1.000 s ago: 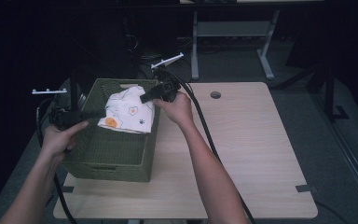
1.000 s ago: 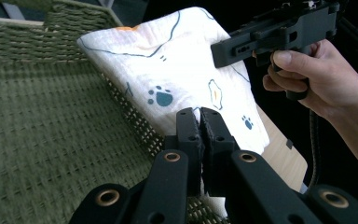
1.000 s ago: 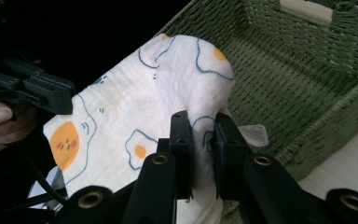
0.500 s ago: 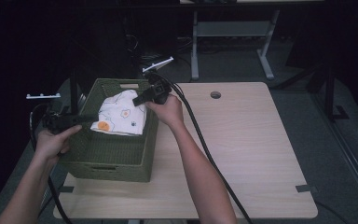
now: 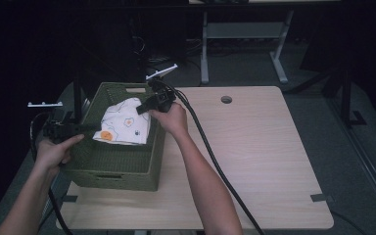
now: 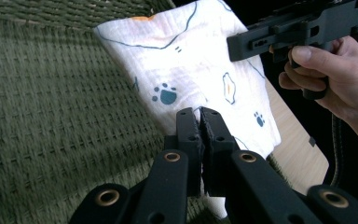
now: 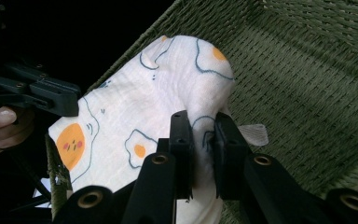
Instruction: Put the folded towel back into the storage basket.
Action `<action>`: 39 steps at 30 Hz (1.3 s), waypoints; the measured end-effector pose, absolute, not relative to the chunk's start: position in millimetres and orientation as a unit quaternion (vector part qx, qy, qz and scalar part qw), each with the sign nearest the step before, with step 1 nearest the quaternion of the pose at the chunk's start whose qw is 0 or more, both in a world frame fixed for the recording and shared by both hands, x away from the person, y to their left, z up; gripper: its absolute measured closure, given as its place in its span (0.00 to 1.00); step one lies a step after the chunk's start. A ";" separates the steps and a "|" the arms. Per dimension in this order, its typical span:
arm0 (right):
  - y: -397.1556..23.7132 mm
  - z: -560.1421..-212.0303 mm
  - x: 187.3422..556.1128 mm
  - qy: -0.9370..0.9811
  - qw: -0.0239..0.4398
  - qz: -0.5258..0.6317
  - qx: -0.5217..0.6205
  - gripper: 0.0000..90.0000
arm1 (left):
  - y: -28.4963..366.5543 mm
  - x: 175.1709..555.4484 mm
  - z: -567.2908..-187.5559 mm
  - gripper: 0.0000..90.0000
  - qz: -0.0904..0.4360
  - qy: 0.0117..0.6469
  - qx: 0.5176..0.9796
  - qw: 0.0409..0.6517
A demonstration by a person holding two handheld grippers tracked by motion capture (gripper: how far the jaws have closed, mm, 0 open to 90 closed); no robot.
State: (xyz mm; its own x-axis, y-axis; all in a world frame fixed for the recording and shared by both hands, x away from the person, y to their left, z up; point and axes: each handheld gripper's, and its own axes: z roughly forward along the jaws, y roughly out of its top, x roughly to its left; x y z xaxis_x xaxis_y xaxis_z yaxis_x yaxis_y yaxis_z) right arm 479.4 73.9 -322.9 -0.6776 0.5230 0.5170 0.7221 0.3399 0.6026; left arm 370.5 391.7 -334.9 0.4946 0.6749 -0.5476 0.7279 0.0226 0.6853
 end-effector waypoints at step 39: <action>89.3 -354.9 483.5 -0.809 0.123 -0.418 -0.394 0.88 | 392.4 380.8 -352.3 0.98 -0.001 0.527 0.727 0.441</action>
